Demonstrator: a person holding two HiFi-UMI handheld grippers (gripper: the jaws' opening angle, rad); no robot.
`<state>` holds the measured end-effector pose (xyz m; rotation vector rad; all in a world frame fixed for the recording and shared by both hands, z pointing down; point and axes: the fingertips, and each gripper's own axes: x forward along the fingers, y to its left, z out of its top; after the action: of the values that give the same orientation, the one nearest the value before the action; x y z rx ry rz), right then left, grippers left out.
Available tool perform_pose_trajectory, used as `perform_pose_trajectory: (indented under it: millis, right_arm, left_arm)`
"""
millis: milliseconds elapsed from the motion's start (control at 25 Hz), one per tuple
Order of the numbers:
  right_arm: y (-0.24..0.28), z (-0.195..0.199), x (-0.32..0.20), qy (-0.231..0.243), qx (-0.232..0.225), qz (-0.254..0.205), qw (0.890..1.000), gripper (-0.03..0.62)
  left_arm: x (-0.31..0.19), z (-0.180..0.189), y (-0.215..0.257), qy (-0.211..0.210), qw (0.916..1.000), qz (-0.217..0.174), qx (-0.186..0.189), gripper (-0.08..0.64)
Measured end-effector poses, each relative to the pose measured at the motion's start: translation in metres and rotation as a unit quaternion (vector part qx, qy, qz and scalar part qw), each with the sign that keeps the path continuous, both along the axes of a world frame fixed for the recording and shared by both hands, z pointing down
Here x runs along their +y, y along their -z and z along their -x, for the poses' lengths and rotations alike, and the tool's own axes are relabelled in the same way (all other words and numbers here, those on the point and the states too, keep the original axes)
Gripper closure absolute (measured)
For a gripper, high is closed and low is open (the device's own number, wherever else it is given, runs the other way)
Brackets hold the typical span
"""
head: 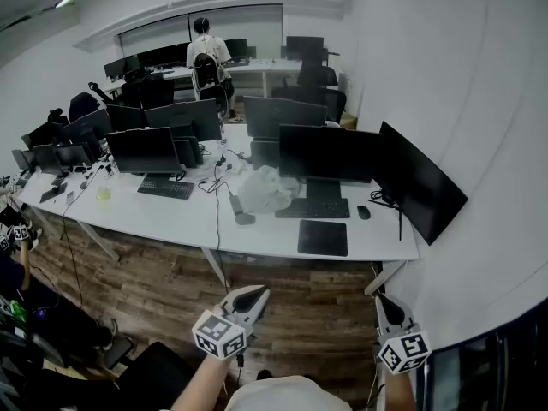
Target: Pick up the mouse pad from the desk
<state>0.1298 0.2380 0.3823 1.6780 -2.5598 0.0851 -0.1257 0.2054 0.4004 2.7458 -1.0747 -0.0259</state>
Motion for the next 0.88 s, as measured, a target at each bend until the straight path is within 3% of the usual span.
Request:
perform_pose_trajectory:
  millis: [880]
  right_arm:
    - [-0.003, 0.021, 0.004, 0.008, 0.003, 0.006, 1.0, 0.58]
  left_arm:
    - [0.008, 0.014, -0.004, 0.006, 1.0, 0.005, 0.006, 0.543]
